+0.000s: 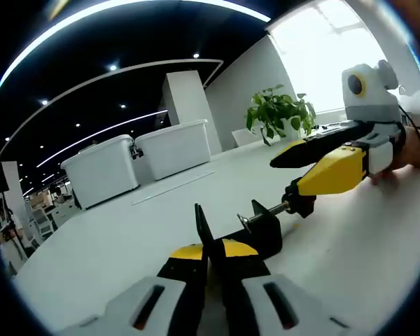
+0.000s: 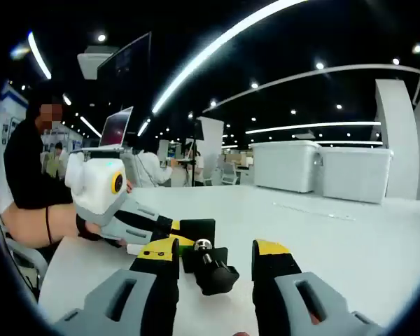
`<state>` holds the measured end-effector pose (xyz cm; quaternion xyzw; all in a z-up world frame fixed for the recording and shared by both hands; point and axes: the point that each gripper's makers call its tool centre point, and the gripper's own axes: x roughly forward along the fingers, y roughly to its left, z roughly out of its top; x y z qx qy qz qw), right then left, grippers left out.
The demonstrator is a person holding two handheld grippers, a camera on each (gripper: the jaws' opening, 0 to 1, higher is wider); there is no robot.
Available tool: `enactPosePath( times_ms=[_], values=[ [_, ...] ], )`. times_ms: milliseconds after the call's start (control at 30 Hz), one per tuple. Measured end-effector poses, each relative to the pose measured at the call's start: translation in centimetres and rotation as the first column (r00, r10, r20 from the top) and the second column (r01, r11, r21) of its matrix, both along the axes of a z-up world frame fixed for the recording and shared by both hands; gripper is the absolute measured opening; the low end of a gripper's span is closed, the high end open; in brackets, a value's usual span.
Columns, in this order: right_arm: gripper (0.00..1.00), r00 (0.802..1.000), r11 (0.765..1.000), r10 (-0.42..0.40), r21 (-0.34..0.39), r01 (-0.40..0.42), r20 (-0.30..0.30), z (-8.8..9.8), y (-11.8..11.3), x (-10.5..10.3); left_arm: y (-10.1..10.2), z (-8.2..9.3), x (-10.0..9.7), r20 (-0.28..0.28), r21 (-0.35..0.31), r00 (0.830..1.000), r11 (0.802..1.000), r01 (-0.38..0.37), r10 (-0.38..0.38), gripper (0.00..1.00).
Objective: Clamp the fixed fixture on the desktop, loosen the retaining clip, secure it to the edge of the desk, and tighten the retaining clip.
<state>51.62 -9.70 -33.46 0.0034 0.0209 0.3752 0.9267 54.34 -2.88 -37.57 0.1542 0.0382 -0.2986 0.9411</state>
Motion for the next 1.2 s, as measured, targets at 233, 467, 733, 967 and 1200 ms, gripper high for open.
enactPosePath(
  times_ms=[233, 467, 733, 967, 1200],
  values=[
    [0.28, 0.987, 0.999, 0.01, 0.045, -0.003, -0.158, -1.6, -0.1, 0.4, 0.0, 0.0, 0.1, -0.001, -0.001, 1.0, 1.0, 0.0, 0.0, 0.07],
    [0.22, 0.986, 0.999, 0.025, 0.028, -0.021, -0.165, -1.9, 0.4, 0.2, 0.1, 0.0, 0.1, 0.0, -0.001, 1.0, 1.0, 0.0, 0.0, 0.07],
    [0.21, 0.999, 0.996, 0.035, -0.084, -0.034, 0.01, -1.4, 0.7, -0.4, 0.1, 0.0, 0.0, 0.004, 0.0, 1.0, 1.0, 0.001, -0.001, 0.07],
    [0.21, 0.972, 0.958, 0.047, -0.286, 0.021, 0.229, -1.3, 1.3, -0.8, 0.1, 0.0, 0.0, 0.005, 0.0, 1.0, 1.0, 0.0, 0.0, 0.07],
    [0.21, 0.893, 0.854, 0.128, -0.506, 0.122, 0.431, -1.3, 2.3, -1.4, 0.1, 0.0, 0.0, 0.004, 0.001, 1.0, 1.0, 0.0, 0.0, 0.07]
  ],
)
